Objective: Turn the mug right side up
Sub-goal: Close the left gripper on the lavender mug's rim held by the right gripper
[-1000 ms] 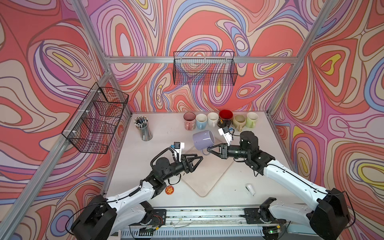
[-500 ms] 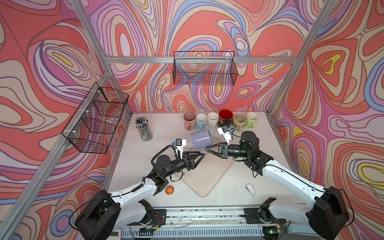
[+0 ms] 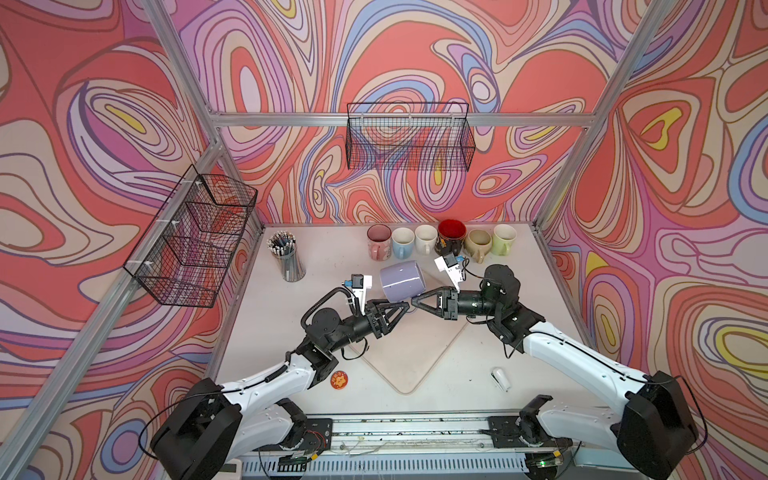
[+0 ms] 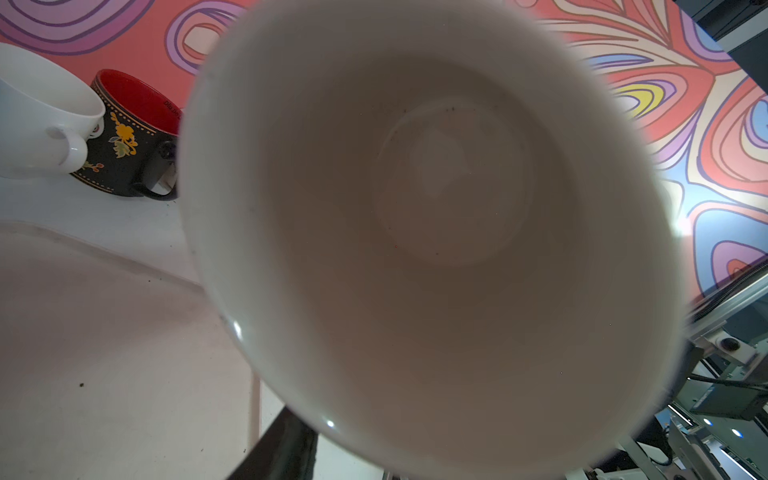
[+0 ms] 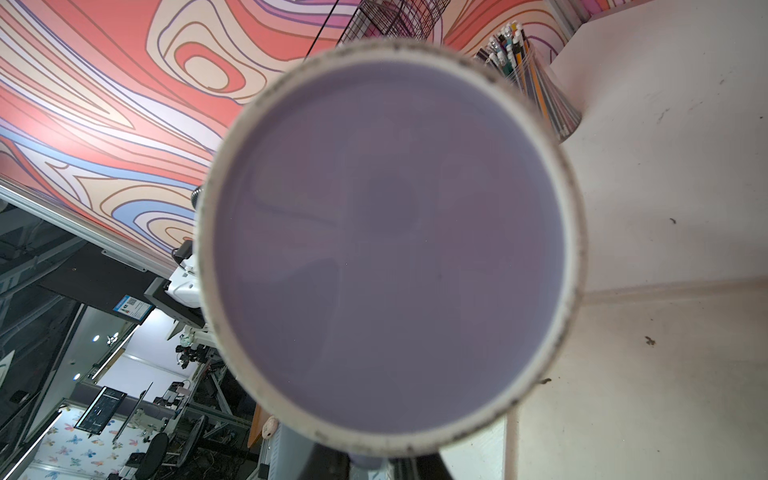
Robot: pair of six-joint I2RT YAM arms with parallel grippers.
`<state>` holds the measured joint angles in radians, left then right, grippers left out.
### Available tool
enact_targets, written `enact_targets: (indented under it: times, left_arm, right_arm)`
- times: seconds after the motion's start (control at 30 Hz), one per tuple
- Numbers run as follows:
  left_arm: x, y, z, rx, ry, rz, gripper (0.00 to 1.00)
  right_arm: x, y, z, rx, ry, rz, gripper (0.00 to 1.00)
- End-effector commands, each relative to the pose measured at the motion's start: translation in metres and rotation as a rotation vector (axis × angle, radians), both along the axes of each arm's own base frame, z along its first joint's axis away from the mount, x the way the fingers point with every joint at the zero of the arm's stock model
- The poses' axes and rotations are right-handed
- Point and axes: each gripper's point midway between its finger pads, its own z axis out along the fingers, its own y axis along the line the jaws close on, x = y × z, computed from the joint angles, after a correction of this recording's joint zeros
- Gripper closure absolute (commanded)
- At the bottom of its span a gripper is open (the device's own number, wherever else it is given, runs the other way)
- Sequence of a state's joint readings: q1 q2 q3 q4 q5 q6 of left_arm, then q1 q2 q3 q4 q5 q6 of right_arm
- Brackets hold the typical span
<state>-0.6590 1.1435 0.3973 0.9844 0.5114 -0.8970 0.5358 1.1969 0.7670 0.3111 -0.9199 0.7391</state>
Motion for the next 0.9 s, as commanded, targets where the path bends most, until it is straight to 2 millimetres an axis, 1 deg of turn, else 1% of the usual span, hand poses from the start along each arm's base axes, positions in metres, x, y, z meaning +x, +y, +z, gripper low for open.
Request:
enact_targets:
  times: [0.0, 0.3, 0.47, 0.57, 0.73, 0.87]
  left_arm:
    - [0.001, 0.0, 0.028, -0.065, -0.065, -0.012, 0.5]
    - [0.004, -0.006, 0.035, -0.075, -0.071, -0.027, 0.55]
    - [0.006, -0.009, 0.035, -0.084, -0.068, -0.042, 0.63]
    - [0.006, -0.01, 0.036, -0.089, -0.067, -0.045, 0.65]
    - [0.007, -0.015, 0.038, -0.084, -0.066, -0.069, 0.68]
    - [0.007, -0.016, 0.036, -0.084, -0.058, -0.078, 0.7]
  right_arm:
    - [-0.008, 0.001, 0.019, 0.061, -0.091, 0.058, 1.0]
    - [-0.01, 0.002, 0.009, 0.047, -0.075, 0.069, 1.0]
    - [-0.01, 0.001, 0.005, 0.04, -0.073, 0.068, 1.0]
    - [-0.008, 0.002, -0.001, 0.026, -0.066, 0.065, 1.0]
    - [-0.001, 0.002, -0.022, -0.017, -0.038, 0.034, 1.0]
    - [0.002, 0.002, -0.029, -0.032, -0.033, 0.022, 1.0]
